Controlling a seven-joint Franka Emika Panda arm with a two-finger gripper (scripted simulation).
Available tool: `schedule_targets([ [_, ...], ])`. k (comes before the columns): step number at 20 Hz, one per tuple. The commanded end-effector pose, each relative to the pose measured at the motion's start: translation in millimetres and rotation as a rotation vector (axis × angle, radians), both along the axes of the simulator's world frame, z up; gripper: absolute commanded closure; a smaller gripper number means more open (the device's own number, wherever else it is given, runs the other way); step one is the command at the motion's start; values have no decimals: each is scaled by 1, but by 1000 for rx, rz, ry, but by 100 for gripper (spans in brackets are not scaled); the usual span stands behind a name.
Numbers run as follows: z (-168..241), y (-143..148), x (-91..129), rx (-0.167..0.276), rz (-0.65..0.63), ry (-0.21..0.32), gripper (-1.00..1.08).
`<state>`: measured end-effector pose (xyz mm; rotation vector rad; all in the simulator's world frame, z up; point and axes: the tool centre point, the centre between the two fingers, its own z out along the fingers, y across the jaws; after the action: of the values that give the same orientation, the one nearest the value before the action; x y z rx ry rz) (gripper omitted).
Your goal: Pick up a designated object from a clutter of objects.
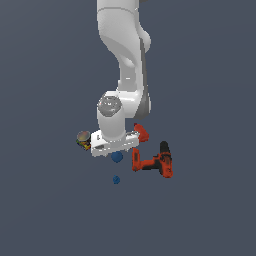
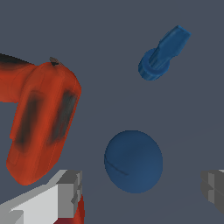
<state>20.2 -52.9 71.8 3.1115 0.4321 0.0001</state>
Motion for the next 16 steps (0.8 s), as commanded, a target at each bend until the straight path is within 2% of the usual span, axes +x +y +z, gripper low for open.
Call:
schedule_targets([
  [1, -11, 0, -1, 0, 0, 1, -92],
  [11, -41, 0, 0, 0, 2, 0, -92],
  [12, -41, 0, 0, 0, 2, 0, 108],
  [16, -41, 0, 0, 0, 2, 0, 108],
])
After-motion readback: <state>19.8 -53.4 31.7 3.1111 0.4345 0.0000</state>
